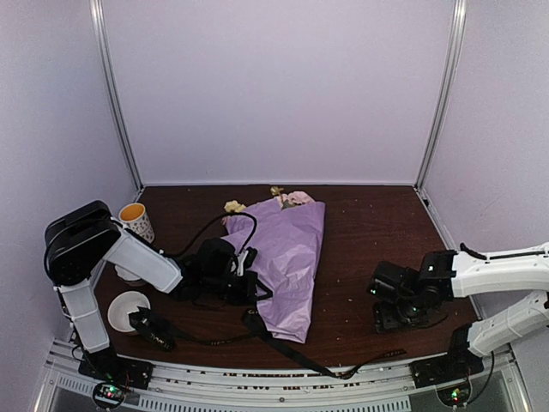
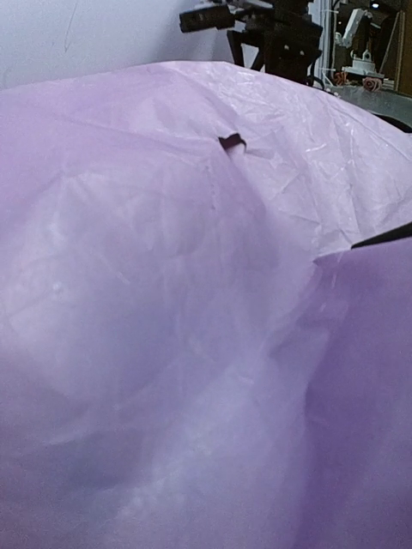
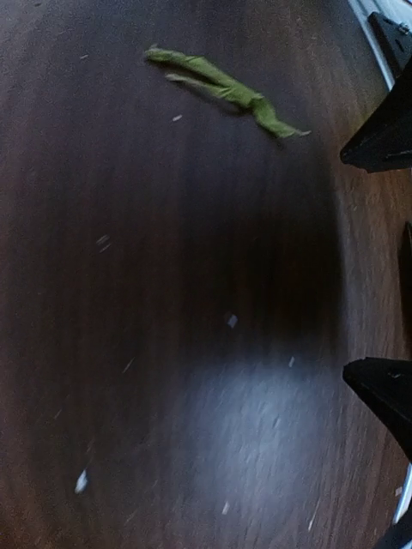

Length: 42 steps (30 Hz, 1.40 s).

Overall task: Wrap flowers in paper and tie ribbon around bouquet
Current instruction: Move the right side of the ribbon to the center of the board.

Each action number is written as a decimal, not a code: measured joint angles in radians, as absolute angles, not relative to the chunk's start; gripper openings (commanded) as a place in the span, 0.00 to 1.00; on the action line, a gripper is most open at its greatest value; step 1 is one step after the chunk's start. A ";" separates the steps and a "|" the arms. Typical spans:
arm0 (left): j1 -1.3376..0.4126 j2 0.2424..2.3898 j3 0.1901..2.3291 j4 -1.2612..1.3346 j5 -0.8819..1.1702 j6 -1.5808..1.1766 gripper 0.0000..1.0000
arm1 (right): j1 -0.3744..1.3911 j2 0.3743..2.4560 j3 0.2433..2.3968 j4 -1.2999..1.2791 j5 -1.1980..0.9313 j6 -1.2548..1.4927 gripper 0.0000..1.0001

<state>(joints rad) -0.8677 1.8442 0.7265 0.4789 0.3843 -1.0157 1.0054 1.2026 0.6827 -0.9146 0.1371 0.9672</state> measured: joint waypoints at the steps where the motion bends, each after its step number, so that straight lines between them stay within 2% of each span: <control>1: -0.868 1.844 0.727 0.479 0.385 -1.016 0.00 | 1.021 1.204 0.657 -0.942 0.138 0.987 0.76; 12: -0.868 1.844 0.727 0.477 0.385 -0.994 0.00 | 1.132 1.181 0.595 -1.005 0.064 1.115 0.79; 16: -0.868 1.844 0.727 0.477 0.385 -0.988 0.00 | 1.147 1.053 0.593 -1.032 0.048 1.178 0.78; 20: -0.868 1.844 0.727 0.476 0.385 -0.985 0.00 | 1.161 0.900 0.508 -0.955 0.023 1.293 0.75; 25: -0.868 1.844 0.727 0.473 0.385 -0.977 0.00 | 1.162 0.811 0.440 -0.948 0.002 1.429 0.74; 29: -0.868 1.844 0.727 0.473 0.385 -0.974 0.00 | 1.164 0.815 0.440 -0.944 -0.004 1.455 0.73; 34: -0.868 1.844 0.727 0.473 0.385 -0.974 0.00 | 1.183 0.924 0.440 -0.939 -0.035 1.448 0.73; 39: -0.868 1.844 0.728 0.471 0.385 -0.974 0.00 | 1.217 0.973 0.442 -0.905 -0.052 1.446 0.65; 42: -0.868 1.844 0.729 0.471 0.385 -0.974 0.00 | 1.217 1.017 0.455 -0.892 -0.050 1.441 0.46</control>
<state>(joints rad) -0.8677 1.8439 0.7288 0.4706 0.3851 -0.9741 1.2175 1.0172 0.4553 -0.8925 -0.0502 1.4410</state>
